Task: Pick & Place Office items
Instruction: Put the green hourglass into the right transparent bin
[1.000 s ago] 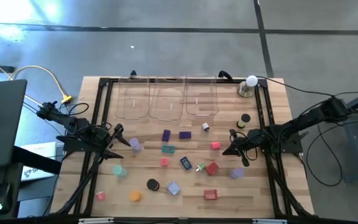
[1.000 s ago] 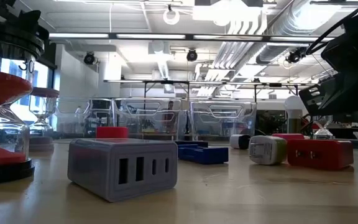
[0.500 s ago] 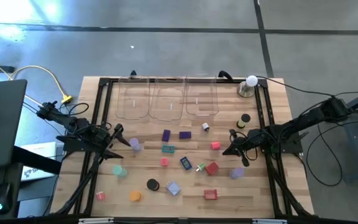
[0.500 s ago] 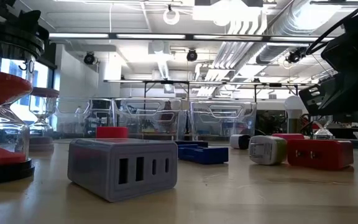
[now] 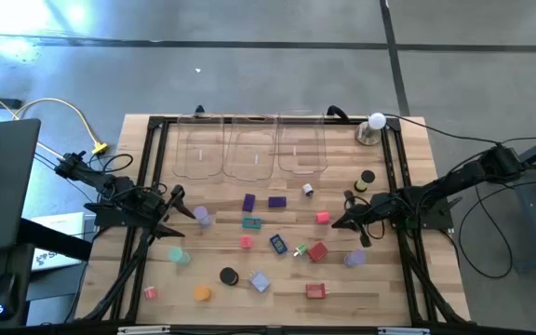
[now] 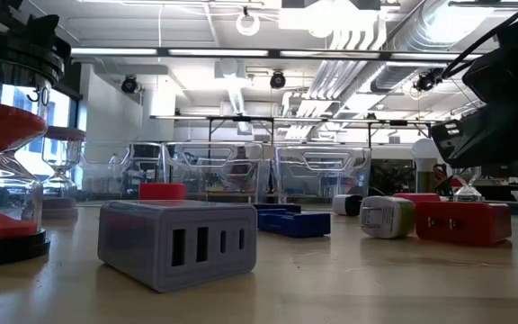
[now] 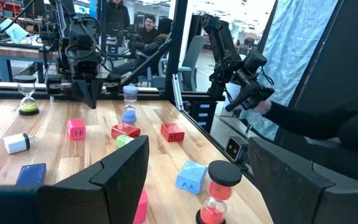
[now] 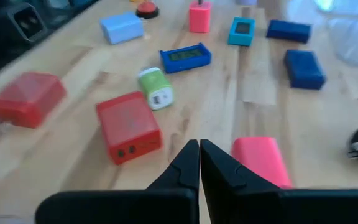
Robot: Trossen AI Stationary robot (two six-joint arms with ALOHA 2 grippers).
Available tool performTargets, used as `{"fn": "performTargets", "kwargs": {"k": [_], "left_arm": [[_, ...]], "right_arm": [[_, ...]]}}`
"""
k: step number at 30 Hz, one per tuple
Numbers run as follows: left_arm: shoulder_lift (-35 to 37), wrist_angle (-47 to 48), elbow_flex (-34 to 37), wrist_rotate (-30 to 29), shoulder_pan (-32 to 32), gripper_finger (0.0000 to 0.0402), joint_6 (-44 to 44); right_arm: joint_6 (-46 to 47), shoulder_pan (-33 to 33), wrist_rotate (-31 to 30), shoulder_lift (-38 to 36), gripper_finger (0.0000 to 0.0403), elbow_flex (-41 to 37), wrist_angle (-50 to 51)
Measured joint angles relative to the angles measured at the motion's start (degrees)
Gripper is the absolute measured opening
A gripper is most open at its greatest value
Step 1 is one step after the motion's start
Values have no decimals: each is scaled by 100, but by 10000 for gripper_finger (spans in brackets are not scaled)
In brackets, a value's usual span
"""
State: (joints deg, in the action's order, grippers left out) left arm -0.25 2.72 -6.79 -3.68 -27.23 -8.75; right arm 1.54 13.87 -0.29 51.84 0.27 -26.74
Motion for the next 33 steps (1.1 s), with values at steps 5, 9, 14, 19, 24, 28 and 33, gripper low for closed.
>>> {"fn": "performTargets", "kwargs": {"k": [5, 9, 14, 19, 24, 28, 33], "left_arm": [[1, -8, -1, 0, -1, 266, 252], [0, -153, -2, 0, -1, 266, 581], [0, -214, -2, 0, -1, 266, 548], [0, -214, 0, -1, -1, 266, 545], [0, -328, 0, -72, -1, 266, 506], [2, -472, 0, -127, 1, 266, 414], [2, -474, 0, -127, 1, 266, 434]], "right_arm": [[16, 0, -95, 0, 3, 0, 1], [14, 1, -101, 2, 3, 1, -152], [35, 0, -97, 0, 3, 1, -231], [95, 2, -90, 2, 3, 2, -335], [806, 0, -103, 2, 3, 1, -535], [420, 0, -181, 2, 3, 2, -944], [-251, 0, -737, 0, 3, 20, -1294]]}}
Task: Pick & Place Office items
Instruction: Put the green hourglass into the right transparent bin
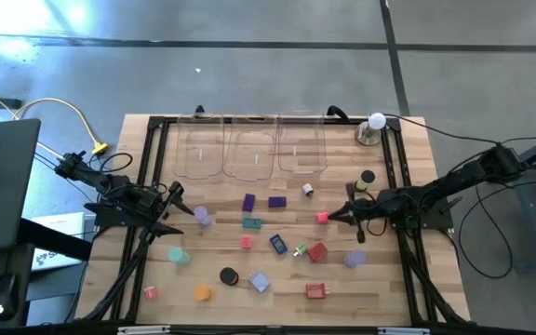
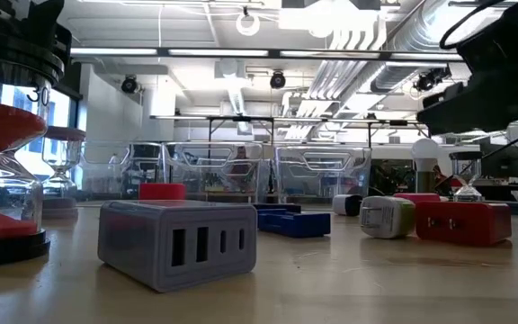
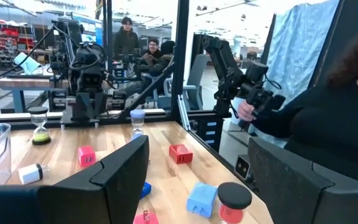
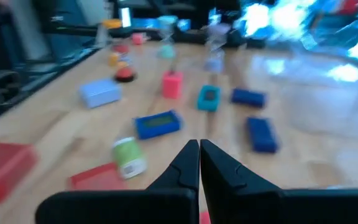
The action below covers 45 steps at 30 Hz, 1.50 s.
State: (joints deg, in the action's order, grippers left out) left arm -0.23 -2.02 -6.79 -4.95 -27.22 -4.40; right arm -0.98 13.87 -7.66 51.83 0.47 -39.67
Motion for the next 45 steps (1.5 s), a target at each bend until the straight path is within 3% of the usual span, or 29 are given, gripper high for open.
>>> {"fn": "performTargets", "kwargs": {"k": [6, 10, 13, 17, 20, 27, 35, 40, 45], "left_arm": [[-2, 9, 0, 0, 0, 266, 120], [-2, -7, 0, -139, 0, 266, -407], [-2, -95, 0, -748, 0, 266, -536], [-18, -154, 0, -1652, 2, 266, -997], [-193, -385, 0, -1768, 2, 266, -1010], [-1532, -1643, -117, -1185, 0, 266, -942], [-3257, -2170, -763, -1167, 0, 266, -935], [-4099, -2798, -935, -1163, -62, 266, -759], [-4611, -3331, -940, -1161, -139, 266, -592]], "right_arm": [[-110, 0, -436, 0, 3, 137, -58], [-73, 0, -80, -18, 3, 310, 187], [-78, 0, 4, -317, 3, 635, 1229], [53, 1, -302, -777, 3, 1479, 3497], [226, 0, -436, -1070, 3, 2110, 4480], [120, 0, -410, -1341, 3, 2969, 4973], [535, 0, -694, -1196, 7, 4020, 6058], [709, 0, -1206, -777, 36, 4621, 6809], [1548, 1, -1152, -278, 95, 5073, 7661]]}}
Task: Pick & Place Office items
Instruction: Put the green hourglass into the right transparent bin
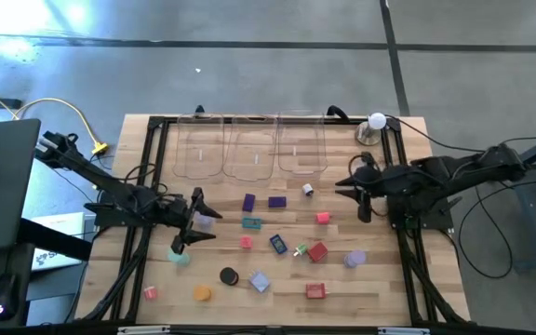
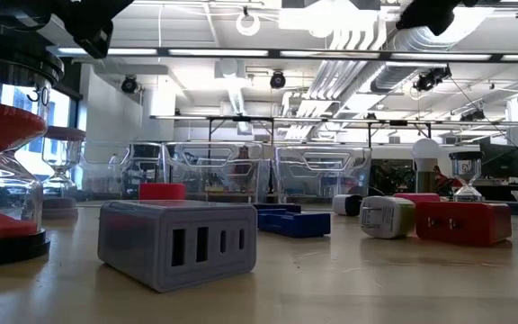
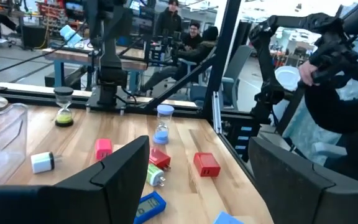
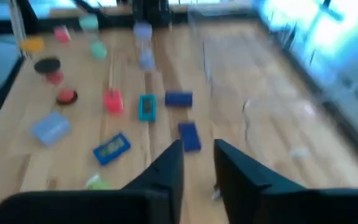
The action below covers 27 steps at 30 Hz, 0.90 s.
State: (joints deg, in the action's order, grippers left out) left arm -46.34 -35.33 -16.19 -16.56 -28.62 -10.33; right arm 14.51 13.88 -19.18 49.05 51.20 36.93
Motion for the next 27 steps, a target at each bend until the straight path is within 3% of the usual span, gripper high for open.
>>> {"fn": "performTargets", "kwargs": {"k": [3, 6, 9, 13, 20, 24, 27], "left_arm": [[-139, -140, 0, 0, -7, 266, 2], [-156, -219, 0, -48, -7, 266, 82], [-156, -260, 0, -158, -1, 266, 229], [-156, -316, 0, -173, -1, 266, 341], [-156, -676, 0, -173, -1, 266, 300], [-155, -716, 0, -172, -1, 266, 554], [-156, -737, 0, -218, -1, 266, 784]], "right_arm": [[261, 1, 7, 235, 137, 261, 743], [1098, -147, -325, 388, 168, 624, 1864], [2120, -482, -637, 473, 183, 975, 2974], [2903, -1191, -422, 475, 195, 1219, 3973], [2502, -2515, 30, 473, 215, 1228, 4219], [1522, -2903, 59, 473, 215, 1228, 4149], [1353, -2999, 74, 485, 216, 1220, 3982]]}}
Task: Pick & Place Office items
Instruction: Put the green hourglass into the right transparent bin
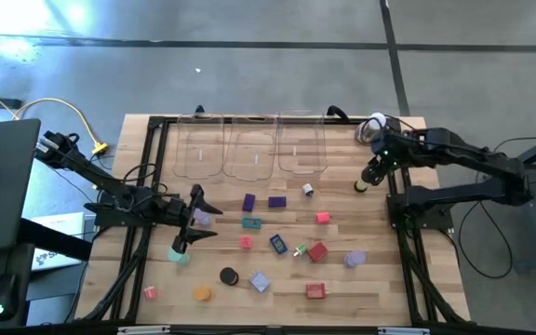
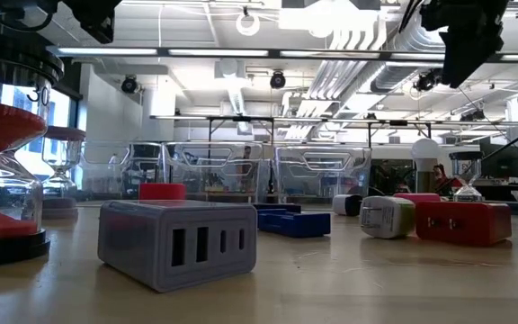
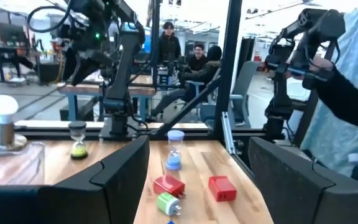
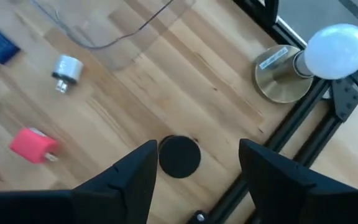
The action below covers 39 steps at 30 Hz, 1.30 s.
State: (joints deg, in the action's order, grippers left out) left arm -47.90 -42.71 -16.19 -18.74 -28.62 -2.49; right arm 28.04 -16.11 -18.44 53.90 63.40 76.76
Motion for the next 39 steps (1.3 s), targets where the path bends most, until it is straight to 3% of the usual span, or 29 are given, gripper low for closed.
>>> {"fn": "performTargets", "kwargs": {"k": [9, 13, 18, 22, 27, 31, 39], "left_arm": [[0, -24, 2, -387, 68, 266, 292], [0, -23, 2, -390, 221, 266, 316], [0, -13, 2, -390, 423, 266, 188], [0, 77, 2, -387, 468, 266, -34], [0, 151, 2, -376, 442, 266, 28], [0, 70, 2, -379, 452, 266, 486], [0, -78, 4, -379, 452, 266, 765]], "right_arm": [[-105, -16, 215, 7, 241, -20, -53], [-109, -14, 273, 51, 290, -24, 65], [54, -17, -96, 108, 358, -24, 124], [64, -5, 42, 124, 393, -24, 101], [199, 100, 542, 184, 390, -99, 60], [385, 19, 289, 264, 378, -456, 55], [68, -275, 485, 467, 370, -1218, -408]]}}
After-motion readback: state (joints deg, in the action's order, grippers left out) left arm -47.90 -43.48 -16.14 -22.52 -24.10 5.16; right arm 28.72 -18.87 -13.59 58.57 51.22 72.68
